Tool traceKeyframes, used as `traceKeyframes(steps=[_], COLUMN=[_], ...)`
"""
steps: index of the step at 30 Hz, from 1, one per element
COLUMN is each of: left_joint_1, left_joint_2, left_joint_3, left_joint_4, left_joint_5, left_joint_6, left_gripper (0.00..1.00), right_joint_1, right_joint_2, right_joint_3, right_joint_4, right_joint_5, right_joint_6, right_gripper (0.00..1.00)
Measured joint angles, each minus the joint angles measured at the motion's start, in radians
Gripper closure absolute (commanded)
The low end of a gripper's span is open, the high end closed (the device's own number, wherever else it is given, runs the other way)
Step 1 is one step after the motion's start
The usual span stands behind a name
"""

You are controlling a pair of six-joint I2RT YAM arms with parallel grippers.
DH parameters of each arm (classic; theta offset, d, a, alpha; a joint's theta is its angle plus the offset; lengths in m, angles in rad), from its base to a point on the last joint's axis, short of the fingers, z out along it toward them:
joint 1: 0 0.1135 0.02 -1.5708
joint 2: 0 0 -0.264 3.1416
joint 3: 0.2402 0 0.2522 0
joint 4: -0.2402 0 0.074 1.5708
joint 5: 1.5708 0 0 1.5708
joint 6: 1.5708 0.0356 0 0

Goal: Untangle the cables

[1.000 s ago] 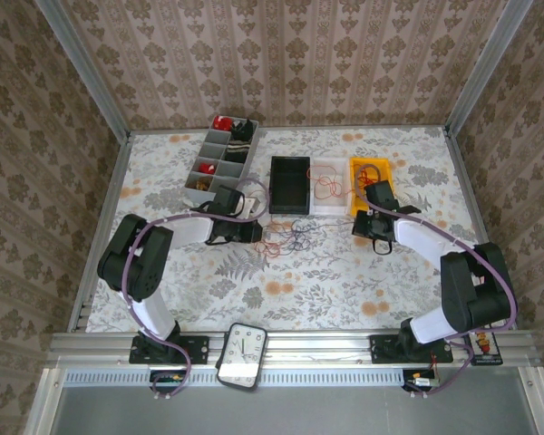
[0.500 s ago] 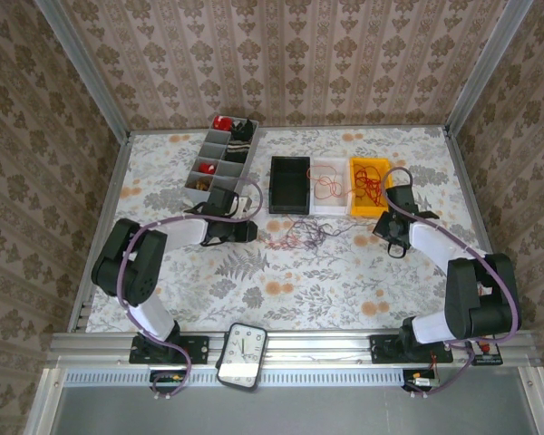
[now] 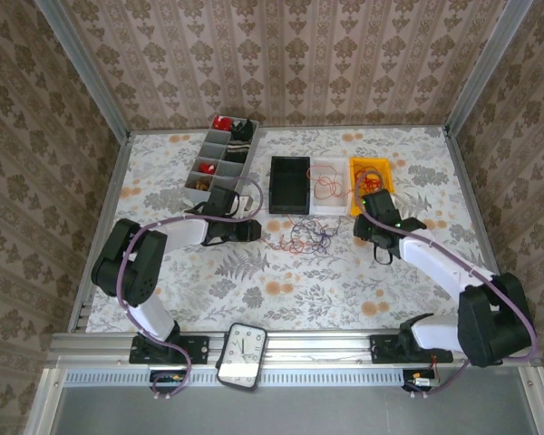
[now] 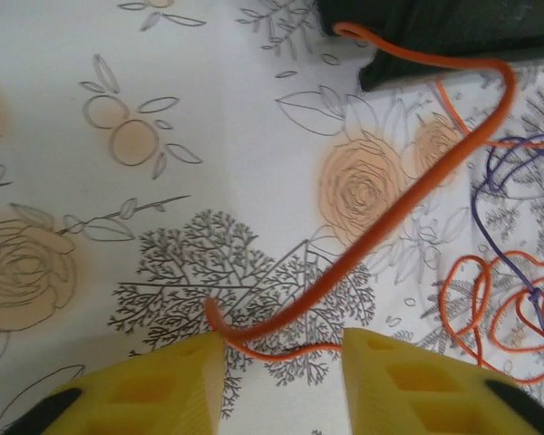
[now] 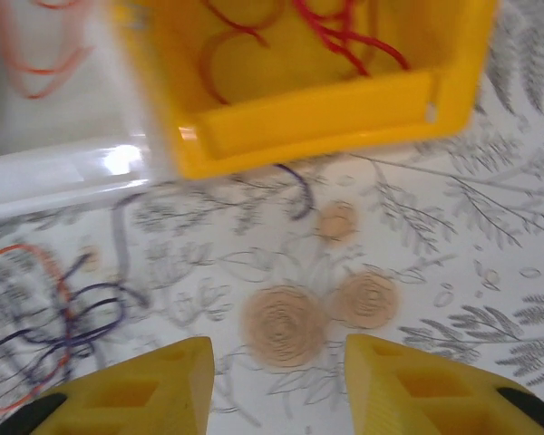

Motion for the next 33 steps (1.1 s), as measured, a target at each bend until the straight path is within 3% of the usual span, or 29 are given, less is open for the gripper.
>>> traceKeyframes(steps=[3, 8, 13, 15, 22, 28, 33], left_joint_1=[0.0, 0.0, 0.0, -0.001, -0.016, -0.019, 0.008], left_joint_2=[-0.003, 0.008, 0.078, 0.085, -0.02, -0.304, -0.417], left_joint_3=[0.0, 0.022, 0.095, 0.101, 0.105, 0.199, 0.36], left_joint_4=[0.007, 0.006, 0.003, -0.001, -0.089, -0.209, -0.268], left_joint_5=[-0.029, -0.055, -0.071, -0.074, -0.159, -0.344, -0.429], left_joint_6=[0.0, 0.001, 0.014, 0.023, 0.023, 0.031, 0.063], left_gripper=[0.52, 0.58, 0.91, 0.98, 1.0, 1.0, 1.0], right_joint_1=[0.048, 0.075, 0.125, 0.135, 0.144, 0.145, 0.145], right_joint_2=[-0.03, -0.032, 0.06, 0.145, 0.472, 0.527, 0.544], right_joint_3=[0.013, 0.038, 0.111, 0.161, 0.334, 0.353, 0.355], right_joint_4=[0.021, 0.062, 0.071, 0.072, -0.05, -0.16, -0.188], right_joint_5=[0.017, -0.028, -0.182, -0.247, -0.356, -0.38, -0.371], right_joint_6=[-0.05, -0.133, -0.217, -0.234, -0.266, -0.286, -0.284], right_gripper=[0.55, 0.55, 0.53, 0.53, 0.56, 0.62, 0.7])
